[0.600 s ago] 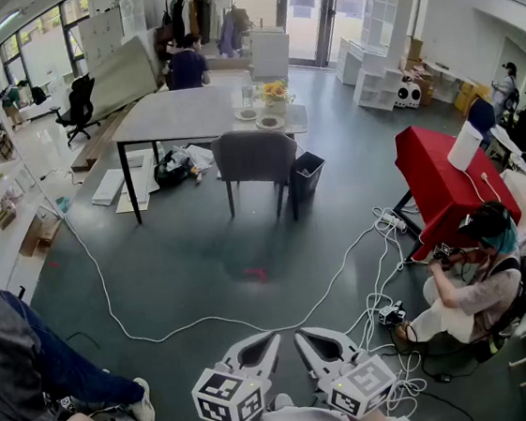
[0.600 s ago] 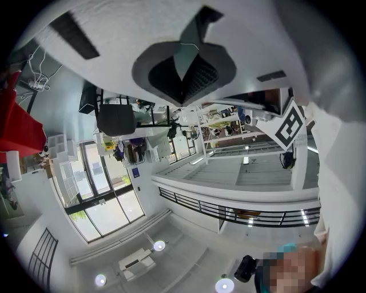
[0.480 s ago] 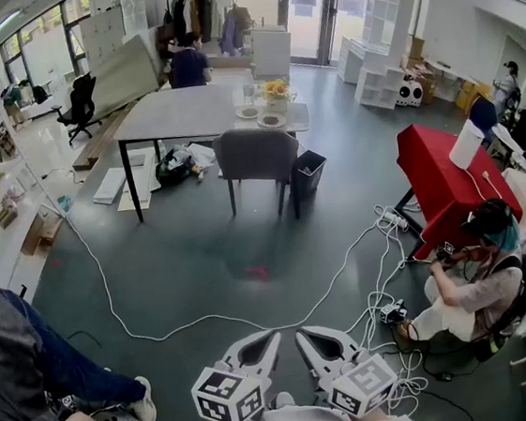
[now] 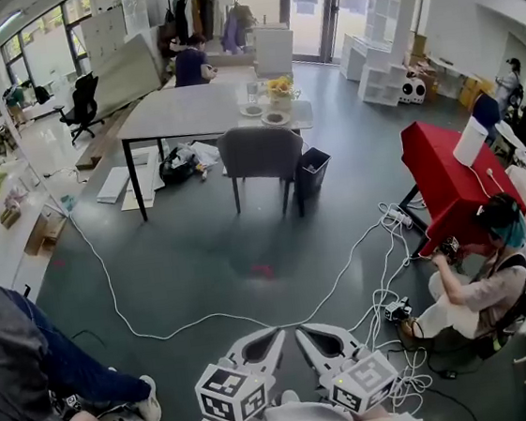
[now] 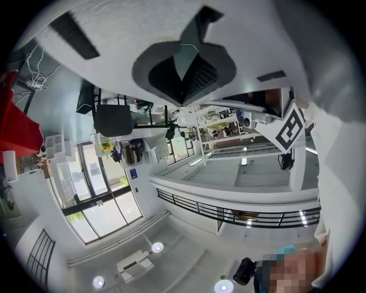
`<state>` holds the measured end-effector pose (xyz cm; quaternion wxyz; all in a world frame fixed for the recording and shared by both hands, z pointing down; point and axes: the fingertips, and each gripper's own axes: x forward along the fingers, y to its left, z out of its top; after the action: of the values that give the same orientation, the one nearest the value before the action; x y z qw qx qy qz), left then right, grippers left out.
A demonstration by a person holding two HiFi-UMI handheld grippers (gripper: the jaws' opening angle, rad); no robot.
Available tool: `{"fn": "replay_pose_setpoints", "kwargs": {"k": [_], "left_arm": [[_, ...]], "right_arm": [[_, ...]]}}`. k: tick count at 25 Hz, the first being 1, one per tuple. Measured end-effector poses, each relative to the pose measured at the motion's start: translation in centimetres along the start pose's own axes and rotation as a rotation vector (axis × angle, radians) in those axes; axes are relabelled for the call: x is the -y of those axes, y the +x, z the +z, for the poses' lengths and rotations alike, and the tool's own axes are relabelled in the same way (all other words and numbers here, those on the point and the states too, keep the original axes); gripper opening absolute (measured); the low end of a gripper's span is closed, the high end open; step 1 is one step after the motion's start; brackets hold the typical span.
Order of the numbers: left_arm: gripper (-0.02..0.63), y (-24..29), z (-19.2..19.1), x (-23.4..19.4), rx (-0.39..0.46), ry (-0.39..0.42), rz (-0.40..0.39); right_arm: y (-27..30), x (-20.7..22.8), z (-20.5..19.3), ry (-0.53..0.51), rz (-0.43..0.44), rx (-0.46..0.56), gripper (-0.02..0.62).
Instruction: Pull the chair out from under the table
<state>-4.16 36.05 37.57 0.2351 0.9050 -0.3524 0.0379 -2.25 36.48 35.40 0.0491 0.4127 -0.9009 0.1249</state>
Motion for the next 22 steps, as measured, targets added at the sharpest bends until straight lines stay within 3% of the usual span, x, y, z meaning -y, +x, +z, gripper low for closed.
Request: {"fn": "replay_pose_setpoints", "kwargs": {"k": [14, 22], "left_arm": [[0.014, 0.2, -1.3, -1.8, -0.052, 0.039, -0.046], [0.014, 5.2, 1.0, -5.7, -0.031, 0.068, -0.020]], "right_arm": [[2.0, -0.3, -2.0, 0.049, -0.032, 0.015, 0.003], [4.6, 7.2, -0.7, 0.095, -0.115, 0.062, 0.003]]}}
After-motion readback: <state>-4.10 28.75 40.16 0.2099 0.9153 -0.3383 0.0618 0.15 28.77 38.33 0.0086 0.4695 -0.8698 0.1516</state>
